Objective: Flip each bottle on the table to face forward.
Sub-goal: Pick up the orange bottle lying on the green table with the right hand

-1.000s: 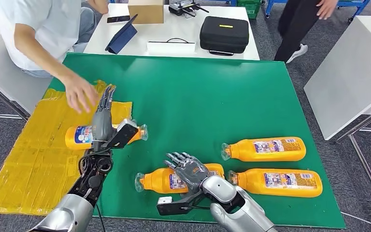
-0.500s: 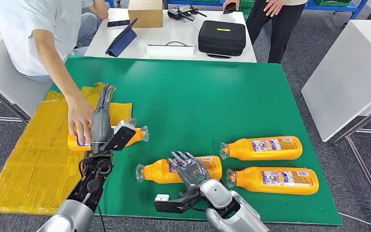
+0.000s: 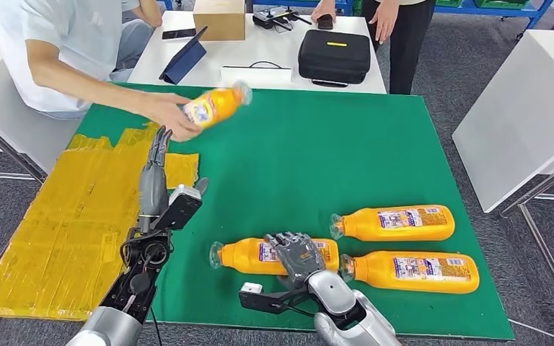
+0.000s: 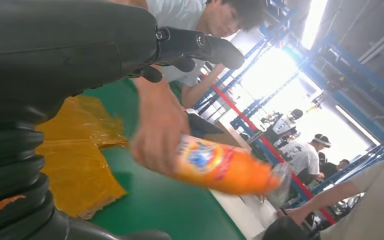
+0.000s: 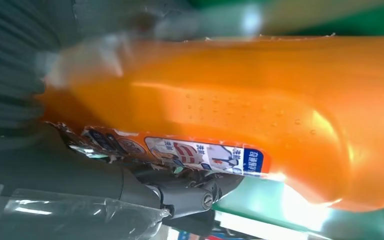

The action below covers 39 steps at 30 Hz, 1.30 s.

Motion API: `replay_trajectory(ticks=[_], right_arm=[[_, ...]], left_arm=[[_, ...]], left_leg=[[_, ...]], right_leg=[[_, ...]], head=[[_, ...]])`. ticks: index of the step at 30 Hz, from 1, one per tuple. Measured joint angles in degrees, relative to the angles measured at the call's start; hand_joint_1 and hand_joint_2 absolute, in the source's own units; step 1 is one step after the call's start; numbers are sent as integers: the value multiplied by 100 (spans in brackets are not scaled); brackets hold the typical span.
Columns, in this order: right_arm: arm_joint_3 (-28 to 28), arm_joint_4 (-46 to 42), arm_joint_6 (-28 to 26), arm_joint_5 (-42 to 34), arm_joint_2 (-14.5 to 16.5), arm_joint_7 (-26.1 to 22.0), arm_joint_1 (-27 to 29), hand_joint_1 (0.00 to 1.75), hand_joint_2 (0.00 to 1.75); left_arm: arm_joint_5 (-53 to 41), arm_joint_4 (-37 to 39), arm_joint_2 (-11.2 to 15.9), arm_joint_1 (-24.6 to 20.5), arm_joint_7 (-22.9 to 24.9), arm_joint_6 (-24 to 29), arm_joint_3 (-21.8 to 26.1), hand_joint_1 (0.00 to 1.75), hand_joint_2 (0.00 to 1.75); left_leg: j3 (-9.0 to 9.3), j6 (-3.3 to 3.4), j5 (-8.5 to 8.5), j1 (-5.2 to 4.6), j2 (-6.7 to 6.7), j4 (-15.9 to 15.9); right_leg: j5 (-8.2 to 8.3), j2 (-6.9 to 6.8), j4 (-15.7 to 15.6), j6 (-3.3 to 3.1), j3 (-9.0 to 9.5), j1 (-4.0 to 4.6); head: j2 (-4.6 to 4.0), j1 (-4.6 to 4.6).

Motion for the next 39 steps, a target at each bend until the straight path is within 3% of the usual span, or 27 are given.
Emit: replay_trajectory(ticks=[11, 15, 18, 22, 31, 35, 39], right_arm=[[-333, -133, -6, 189, 83, 42, 181, 175, 175], [-518, -175, -399, -36, 193, -95, 288, 175, 175], [-819, -382, -918, -630, 316, -416, 426, 175, 175], [-1382, -778, -1509, -1887, 452, -1199, 628, 175, 175], [-2341, -992, -2183, -3968, 629, -2729, 610, 175, 175], [-2563, -951, -2414, -4585, 648, -3222, 545, 175, 175], [-2637, -880, -2445, -4776, 655, -3383, 473, 175, 175]], left_arm=[[80, -410, -56, 146, 41, -67, -119, 0, 175], [206, -638, -52, 358, 12, -123, -117, 0, 175], [583, -889, -47, 547, -69, -397, -115, 0, 175], [1520, -1219, -36, 689, -102, -1180, -168, 0, 175], [3014, -1589, 79, 672, 44, -2421, -586, 0, 175], [3360, -1599, 140, 533, 97, -2697, -778, 0, 175], [3506, -1601, 182, 474, 111, -2840, -897, 0, 175]], left_leg=[[-2, 0, -12, -5, -31, 0], [-6, 0, -13, -5, -31, 0], [-16, 0, -13, -4, -30, 1], [-44, 0, -11, -4, -28, 1], [-67, 0, -10, -2, -28, 1], [-74, 0, -11, -3, -27, 1], [-76, 0, -11, -3, -27, 1]], right_leg=[[-25, -24, -1, 5, 2, -7], [-25, -25, -1, 6, 20, -7], [-23, -24, 0, 6, 10, -6], [-12, -23, 0, 14, -15, -6], [-9, -23, 2, 15, -39, -5], [-9, -23, 2, 15, -43, -6], [-9, -23, 2, 15, -47, -5]], head=[[0, 1], [0, 1], [0, 2], [0, 1], [0, 2], [0, 2], [0, 2]])
